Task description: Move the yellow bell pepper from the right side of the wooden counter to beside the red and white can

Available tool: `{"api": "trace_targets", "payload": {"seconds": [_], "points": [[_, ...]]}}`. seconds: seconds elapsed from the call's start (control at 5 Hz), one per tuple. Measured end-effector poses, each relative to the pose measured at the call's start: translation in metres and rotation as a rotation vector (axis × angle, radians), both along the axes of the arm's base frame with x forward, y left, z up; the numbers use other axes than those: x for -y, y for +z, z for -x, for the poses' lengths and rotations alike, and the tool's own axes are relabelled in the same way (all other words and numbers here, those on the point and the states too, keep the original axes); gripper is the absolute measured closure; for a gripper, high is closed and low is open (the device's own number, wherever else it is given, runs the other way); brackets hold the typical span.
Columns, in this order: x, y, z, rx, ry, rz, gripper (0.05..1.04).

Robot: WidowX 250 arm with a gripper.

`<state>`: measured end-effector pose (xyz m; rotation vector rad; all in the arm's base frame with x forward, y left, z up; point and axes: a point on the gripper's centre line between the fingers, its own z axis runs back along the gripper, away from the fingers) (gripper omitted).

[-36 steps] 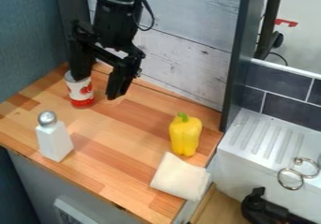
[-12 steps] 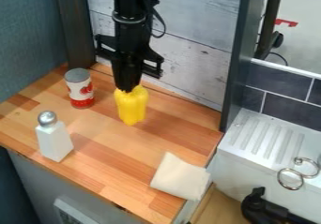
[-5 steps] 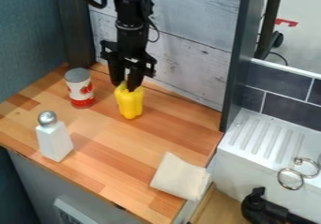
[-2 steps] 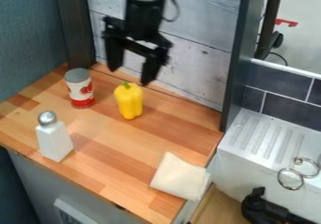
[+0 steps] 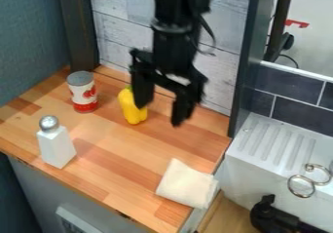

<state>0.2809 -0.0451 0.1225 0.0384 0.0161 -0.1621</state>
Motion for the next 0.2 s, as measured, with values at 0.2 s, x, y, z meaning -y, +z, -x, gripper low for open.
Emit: {"api": "trace_targets", "payload": {"seconds": [0.2], "points": [[0.0106, -0.0098, 0.0161, -0.054, -0.009, 0.001, 0.081]]}}
